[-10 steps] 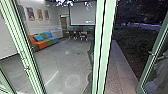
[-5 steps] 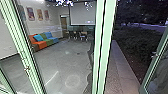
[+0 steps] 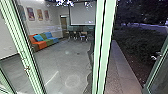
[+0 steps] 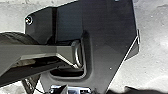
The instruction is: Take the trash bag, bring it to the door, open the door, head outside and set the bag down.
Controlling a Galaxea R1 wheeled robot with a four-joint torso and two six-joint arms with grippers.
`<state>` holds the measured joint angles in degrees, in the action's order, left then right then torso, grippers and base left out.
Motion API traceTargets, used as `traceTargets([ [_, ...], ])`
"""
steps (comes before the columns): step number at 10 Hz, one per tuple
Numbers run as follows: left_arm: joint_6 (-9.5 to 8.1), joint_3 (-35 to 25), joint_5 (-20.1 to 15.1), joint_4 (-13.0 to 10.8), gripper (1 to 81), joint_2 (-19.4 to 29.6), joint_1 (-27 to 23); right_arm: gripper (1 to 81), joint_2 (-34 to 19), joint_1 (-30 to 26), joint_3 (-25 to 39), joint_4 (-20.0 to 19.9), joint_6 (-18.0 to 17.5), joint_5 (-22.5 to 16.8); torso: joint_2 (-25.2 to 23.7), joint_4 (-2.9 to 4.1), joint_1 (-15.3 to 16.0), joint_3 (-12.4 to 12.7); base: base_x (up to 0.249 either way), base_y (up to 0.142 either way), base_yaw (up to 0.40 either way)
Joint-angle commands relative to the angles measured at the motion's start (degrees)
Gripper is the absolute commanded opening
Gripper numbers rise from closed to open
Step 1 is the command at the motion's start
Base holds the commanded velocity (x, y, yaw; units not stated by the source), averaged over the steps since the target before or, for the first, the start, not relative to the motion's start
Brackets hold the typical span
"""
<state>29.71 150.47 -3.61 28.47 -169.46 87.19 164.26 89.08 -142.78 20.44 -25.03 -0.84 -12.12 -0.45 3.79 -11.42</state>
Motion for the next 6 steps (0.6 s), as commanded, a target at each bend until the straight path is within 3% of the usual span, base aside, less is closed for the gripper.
traceTargets([
  [1,0.17,-0.09,-4.74,-0.16,1.0,0.44,-2.59,81.1,-0.39,-2.1,-0.82,0.83,0.42,-2.59,0.0,0.0,0.0,0.0,0.0,0.0,0.0],
  [3,0.26,-0.09,-4.91,-0.25,1.0,0.44,-2.59,81.1,-0.39,-2.36,-0.83,0.65,0.42,-2.59,0.0,0.0,0.0,0.0,0.0,0.0,-0.134],
  [6,0.17,-0.09,-4.92,-0.69,1.0,0.61,-2.68,81.1,-0.22,-2.36,-0.83,0.83,0.42,-2.59,0.0,0.0,-0.02,0.02,0.0,0.0,-0.254],
])
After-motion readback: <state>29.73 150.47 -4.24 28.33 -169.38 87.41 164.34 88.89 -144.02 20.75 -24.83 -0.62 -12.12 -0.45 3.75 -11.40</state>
